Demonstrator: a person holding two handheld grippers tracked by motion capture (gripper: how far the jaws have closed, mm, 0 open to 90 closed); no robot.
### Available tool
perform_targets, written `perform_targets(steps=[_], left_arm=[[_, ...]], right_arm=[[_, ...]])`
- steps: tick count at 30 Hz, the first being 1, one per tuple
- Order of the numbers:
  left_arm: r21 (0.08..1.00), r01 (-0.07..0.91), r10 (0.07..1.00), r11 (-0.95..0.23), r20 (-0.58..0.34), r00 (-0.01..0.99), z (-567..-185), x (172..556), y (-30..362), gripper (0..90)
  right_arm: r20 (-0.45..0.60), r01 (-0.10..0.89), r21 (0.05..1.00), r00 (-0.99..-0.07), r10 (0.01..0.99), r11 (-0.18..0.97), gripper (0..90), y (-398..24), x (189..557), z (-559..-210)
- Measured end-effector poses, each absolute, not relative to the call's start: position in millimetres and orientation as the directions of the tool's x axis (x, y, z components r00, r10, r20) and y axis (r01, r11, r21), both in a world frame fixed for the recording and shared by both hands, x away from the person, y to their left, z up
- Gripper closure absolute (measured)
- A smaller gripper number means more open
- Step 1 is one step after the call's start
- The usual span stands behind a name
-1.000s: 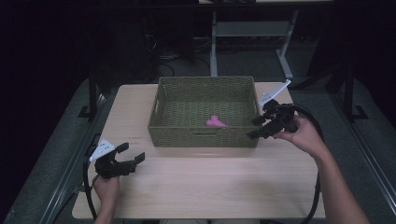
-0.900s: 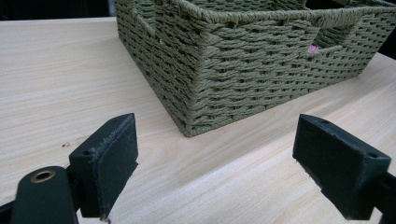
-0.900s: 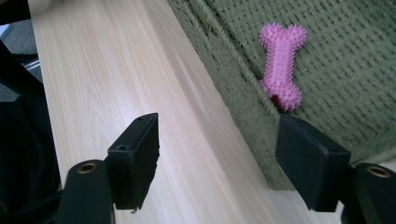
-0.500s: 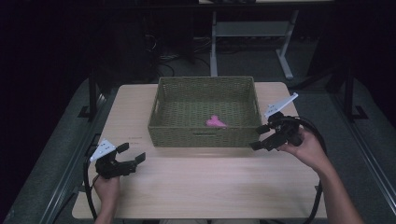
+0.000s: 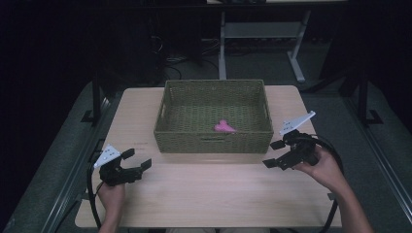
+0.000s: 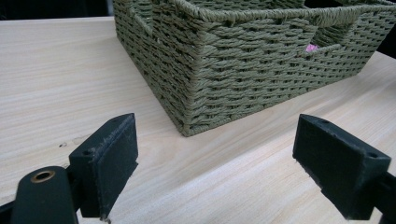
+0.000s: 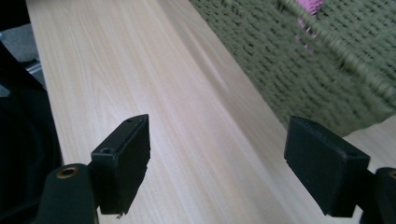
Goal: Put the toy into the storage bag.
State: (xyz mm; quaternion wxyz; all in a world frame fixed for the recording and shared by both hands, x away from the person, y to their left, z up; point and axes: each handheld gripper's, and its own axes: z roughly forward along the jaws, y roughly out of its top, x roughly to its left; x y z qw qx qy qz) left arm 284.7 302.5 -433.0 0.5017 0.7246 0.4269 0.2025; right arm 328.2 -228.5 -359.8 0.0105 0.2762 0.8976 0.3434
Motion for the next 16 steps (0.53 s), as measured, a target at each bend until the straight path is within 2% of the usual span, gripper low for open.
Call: perform_targets(steps=[16], left_arm=[[0.902,0.410,0.823,-0.138,-0.126,0.553,-433,285,302,13.6]], right_arm=[[0.170,0.507,0.629,-0.830,0.531,0.590,20.1,-235,297,-385]])
